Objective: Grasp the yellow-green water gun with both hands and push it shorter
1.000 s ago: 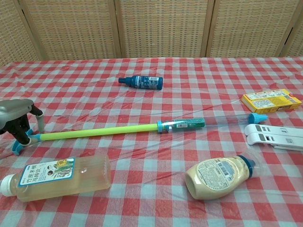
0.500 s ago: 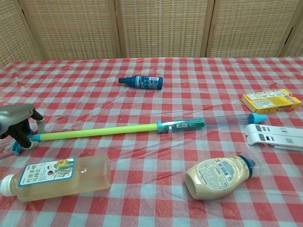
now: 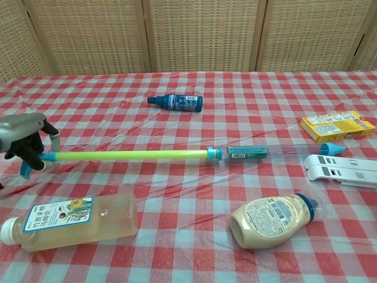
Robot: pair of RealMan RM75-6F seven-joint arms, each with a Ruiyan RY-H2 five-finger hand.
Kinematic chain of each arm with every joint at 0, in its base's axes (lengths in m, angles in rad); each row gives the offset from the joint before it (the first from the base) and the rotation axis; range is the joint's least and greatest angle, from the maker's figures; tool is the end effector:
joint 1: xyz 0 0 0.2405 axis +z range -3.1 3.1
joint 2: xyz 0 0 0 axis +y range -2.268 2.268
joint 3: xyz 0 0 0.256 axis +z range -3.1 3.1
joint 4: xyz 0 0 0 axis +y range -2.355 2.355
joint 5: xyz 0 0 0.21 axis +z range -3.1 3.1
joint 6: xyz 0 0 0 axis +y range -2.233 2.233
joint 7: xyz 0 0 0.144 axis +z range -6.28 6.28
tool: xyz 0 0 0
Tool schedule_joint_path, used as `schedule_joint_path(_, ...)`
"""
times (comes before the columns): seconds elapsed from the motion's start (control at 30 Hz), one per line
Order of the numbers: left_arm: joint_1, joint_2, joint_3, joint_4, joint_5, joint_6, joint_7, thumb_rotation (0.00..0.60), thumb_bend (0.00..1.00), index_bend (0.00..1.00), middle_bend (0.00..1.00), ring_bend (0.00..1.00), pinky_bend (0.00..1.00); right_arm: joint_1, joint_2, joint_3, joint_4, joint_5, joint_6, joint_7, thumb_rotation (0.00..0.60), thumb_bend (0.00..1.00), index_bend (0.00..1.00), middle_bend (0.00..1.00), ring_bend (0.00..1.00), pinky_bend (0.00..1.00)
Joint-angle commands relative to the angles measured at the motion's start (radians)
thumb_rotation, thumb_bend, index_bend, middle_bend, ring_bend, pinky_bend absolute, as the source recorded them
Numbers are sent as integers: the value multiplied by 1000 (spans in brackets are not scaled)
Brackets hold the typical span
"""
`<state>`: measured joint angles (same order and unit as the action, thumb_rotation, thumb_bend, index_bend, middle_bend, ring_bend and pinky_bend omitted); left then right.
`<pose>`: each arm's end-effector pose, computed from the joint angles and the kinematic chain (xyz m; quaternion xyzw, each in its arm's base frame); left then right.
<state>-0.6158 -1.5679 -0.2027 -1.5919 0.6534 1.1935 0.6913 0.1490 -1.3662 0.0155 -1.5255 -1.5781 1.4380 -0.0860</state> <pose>-0.2149 0.3151 -0.0019 -0.6319 -0.4804 -0.2408 0.5585 -0.2807 -0.1900 0.0725 0.6352 -0.3925 0.4181 0.5174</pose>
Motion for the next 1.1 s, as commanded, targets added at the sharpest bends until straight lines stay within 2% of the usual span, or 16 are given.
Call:
schedule_joint_path(0.03,-6,57,-36,-92,28,57,10,600,583,731,944,886,765,0,1,1,-2,-1,1,3,600,169,0,0,0,0)
schedule_joint_path(0.27,-40,104,-99,-157,-29,84,44,600,657,828,944,886,765,27,14,37,-43,6,-6,-3,600,169,0,0,0,0)
schedule_joint_path(0.43,-80,121,-142,-164,-76,75,59,600,657,829,944,886,765,78,43,119,-150,62,-40,-72,600,169,7,0,0,0)
schedule_joint_path(0.6,-117,124,-167,-162,-104,66,68,600,658,832,944,886,765,127,47,185,-220,134,-79,-159,600,169,105,5,0,0)
schedule_joint_path(0.67,-133,120,-176,-158,-104,65,65,600,657,834,944,886,765,151,33,216,-236,164,-84,-210,600,169,135,39,11,0)
schedule_joint_path(0.73,-150,117,-185,-154,-107,61,65,600,657,836,944,886,765,179,11,250,-241,203,-92,-253,600,170,172,106,65,21)
schedule_joint_path(0.83,-170,116,-193,-154,-125,64,77,600,658,835,944,886,765,209,-10,285,-244,270,-108,-314,600,175,203,249,230,78)
schedule_joint_path(0.9,-180,117,-195,-159,-131,72,85,600,658,836,944,886,765,227,-19,304,-238,307,-114,-349,600,180,212,391,404,115)
schedule_joint_path(1.0,-192,123,-199,-172,-140,85,91,600,658,836,944,886,765,248,-32,326,-220,363,-118,-387,600,186,239,565,586,185)
schedule_joint_path(1.1,-199,131,-202,-179,-148,97,93,600,658,836,944,886,765,255,-38,332,-204,399,-117,-394,600,192,263,688,708,248)
